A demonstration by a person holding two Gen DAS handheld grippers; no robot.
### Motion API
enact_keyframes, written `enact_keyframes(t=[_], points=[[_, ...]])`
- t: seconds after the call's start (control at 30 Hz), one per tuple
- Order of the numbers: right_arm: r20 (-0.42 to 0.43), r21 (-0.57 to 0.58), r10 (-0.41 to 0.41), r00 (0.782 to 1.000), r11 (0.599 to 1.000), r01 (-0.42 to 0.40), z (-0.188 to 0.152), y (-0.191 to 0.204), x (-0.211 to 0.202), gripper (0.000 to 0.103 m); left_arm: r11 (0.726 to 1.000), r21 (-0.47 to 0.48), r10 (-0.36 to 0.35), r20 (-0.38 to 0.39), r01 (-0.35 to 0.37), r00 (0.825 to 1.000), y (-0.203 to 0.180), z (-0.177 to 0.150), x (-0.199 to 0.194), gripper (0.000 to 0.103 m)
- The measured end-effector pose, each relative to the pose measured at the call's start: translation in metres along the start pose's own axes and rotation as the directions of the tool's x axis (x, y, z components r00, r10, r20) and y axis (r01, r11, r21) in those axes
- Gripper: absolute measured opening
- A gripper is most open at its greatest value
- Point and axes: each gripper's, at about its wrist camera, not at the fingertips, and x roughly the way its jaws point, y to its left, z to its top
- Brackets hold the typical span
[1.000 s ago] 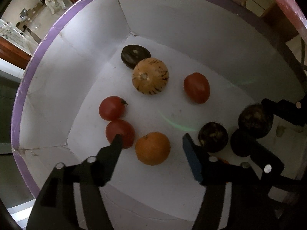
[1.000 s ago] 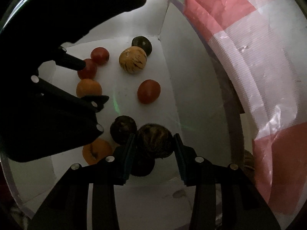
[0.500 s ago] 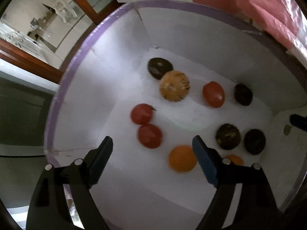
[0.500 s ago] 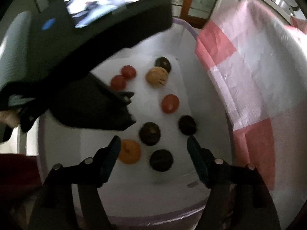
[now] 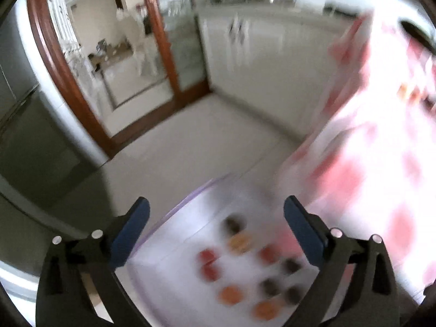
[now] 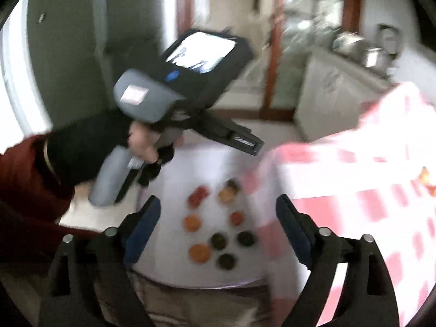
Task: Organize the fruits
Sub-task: 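Move both open tools back over the fruit on the table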
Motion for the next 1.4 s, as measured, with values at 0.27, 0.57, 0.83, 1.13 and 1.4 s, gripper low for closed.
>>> enact_keyframes(t=[0.27, 0.57, 0.83, 1.13, 1.4], points=[[0.111, 0.318, -0.369, 0.923, 0.893, 0.319, -0.046, -0.142, -0.104, 0.087, 0.945, 0.138, -0.312, 0.093, 0.298, 0.945, -0.16, 0.042, -0.034, 0.101], [-0.041, 0.712, -0.638, 0.769, 0.521, 0.471, -0.143, -0.305, -0.183, 0.087, 0.862, 0.208, -0.487, 0.084, 0.463, 0.869, -0.378, 0.064, -0.016, 0.101], [-0.107, 0.878, -0.69, 0.716, 0.273, 0.394, -0.229, -0.371, -0.206, 0.087, 0.849, 0.05, -0.528, 0.068, 0.526, 0.846, -0.481, 0.091, 0.014, 0.101], [-0.165, 0.833, -0.658, 0.735, 0.307, 0.461, -0.214, -0.402, -0.183, 0.087, 0.837, 0.059, -0.546, 0.148, 0.544, 0.825, -0.487, 0.105, 0.043, 0.101], [-0.309, 0.711, -0.605, 0.734, 0.365, 0.601, -0.184, -0.513, -0.119, 0.087, 0.829, -0.066, -0.54, 0.17, 0.556, 0.825, -0.458, 0.111, 0.059, 0.101]])
